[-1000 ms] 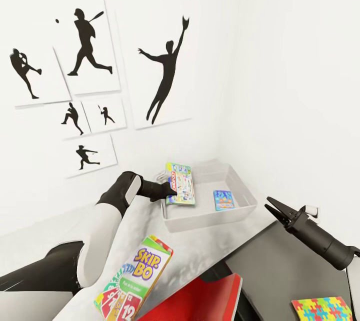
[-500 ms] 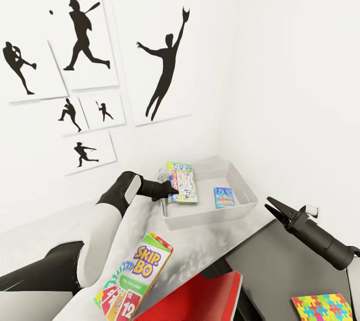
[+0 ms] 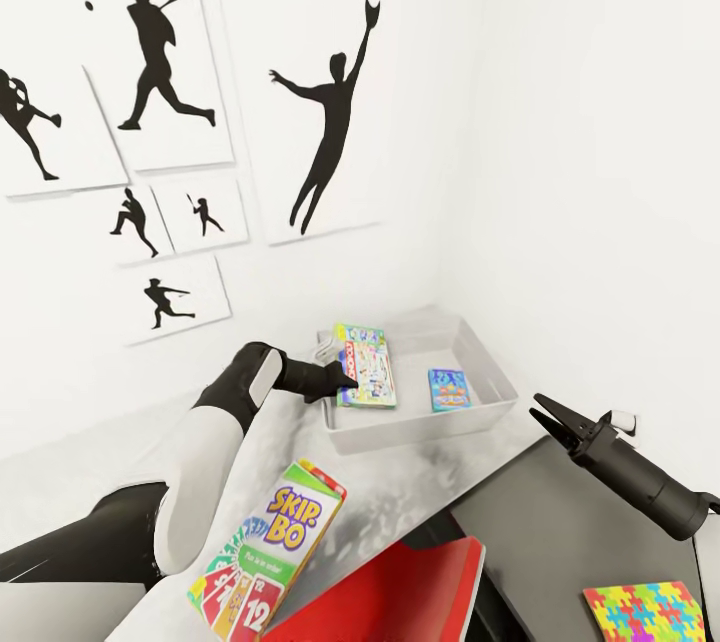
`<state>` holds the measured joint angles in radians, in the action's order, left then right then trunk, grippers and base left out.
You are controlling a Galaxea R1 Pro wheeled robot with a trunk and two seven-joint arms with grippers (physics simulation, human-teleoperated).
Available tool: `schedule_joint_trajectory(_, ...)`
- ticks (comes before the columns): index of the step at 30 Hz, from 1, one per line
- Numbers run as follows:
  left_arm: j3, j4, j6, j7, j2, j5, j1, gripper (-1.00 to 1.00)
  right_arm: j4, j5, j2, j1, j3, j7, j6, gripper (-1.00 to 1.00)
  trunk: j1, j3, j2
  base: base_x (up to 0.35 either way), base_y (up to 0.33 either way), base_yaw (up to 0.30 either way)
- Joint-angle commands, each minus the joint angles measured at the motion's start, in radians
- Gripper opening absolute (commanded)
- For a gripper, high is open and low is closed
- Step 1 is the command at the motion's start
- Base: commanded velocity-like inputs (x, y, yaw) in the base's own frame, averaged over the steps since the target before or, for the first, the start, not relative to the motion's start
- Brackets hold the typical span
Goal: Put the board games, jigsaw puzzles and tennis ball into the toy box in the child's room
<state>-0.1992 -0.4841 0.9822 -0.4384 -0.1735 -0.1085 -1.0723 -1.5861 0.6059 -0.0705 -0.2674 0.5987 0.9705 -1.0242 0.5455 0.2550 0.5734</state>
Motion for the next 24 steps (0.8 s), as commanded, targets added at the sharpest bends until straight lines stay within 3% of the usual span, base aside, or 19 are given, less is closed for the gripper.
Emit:
schedule_joint_trajectory(1,-0.006,-0.002,0.008,0.002,-0.001,-0.005,-0.001,-1.00,0.000,-0.003,0.000,-0.001,0.001,0.005,-0.004,1.00,0.000,0.003,0.002,0.000,0.000,0.000)
schedule_joint_trajectory(8,-0.006,-0.007,0.009,0.001,-0.001,-0.008,-0.001,-1.00,0.000,-0.003,0.000,-0.001,0.001,0.005,-0.004,1.00,0.000,0.015,0.002,0.000,0.000,0.000)
schedule_joint_trajectory(16,-0.006,-0.075,0.052,-0.005,-0.001,-0.072,-0.001,-1.00,0.000,-0.003,0.000,-0.001,0.001,0.005,-0.004,1.00,0.000,0.028,0.002,0.000,0.000,0.000)
schedule_joint_trajectory(24,-0.005,-0.098,0.061,-0.005,-0.001,-0.077,-0.003,-1.00,0.000,-0.003,0.000,-0.001,0.001,0.005,-0.004,1.00,0.000,0.041,0.002,0.000,0.000,0.000)
